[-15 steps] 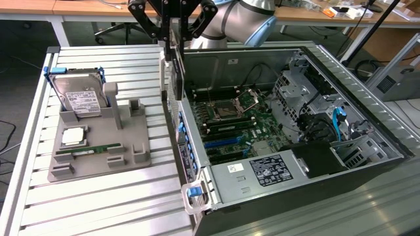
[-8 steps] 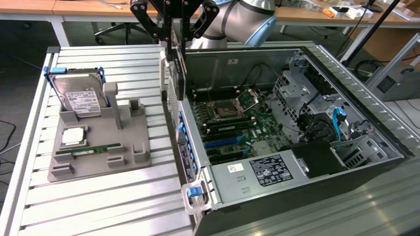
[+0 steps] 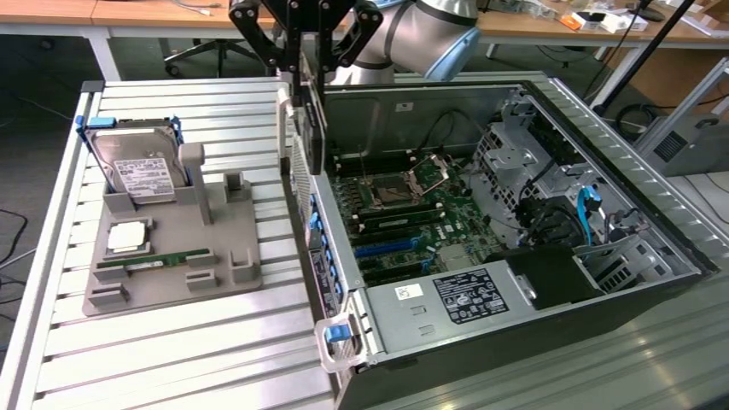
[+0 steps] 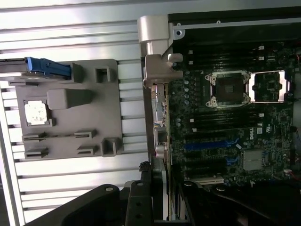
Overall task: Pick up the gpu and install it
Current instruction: 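Pick up the gpu and move the gpu toward the slot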
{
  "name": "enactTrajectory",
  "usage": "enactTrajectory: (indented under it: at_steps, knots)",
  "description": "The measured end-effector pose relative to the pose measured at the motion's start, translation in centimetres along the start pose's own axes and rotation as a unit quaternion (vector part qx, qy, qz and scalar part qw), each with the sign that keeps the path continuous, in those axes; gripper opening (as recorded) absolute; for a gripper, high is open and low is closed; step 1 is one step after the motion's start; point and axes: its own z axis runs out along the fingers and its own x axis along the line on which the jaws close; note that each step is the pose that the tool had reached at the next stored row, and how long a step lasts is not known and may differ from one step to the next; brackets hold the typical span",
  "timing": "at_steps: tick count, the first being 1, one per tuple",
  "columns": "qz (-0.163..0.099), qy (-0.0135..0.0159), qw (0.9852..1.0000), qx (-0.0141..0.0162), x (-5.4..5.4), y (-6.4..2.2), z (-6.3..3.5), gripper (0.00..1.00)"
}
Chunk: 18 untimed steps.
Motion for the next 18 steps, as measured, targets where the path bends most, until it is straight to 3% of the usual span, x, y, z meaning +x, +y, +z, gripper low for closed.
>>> enactTrajectory:
  at_steps: [18]
  knots:
    - [0.000, -0.0003, 1.0000, 0.0034, -0.48, 0.04, 0.11, 0.27]
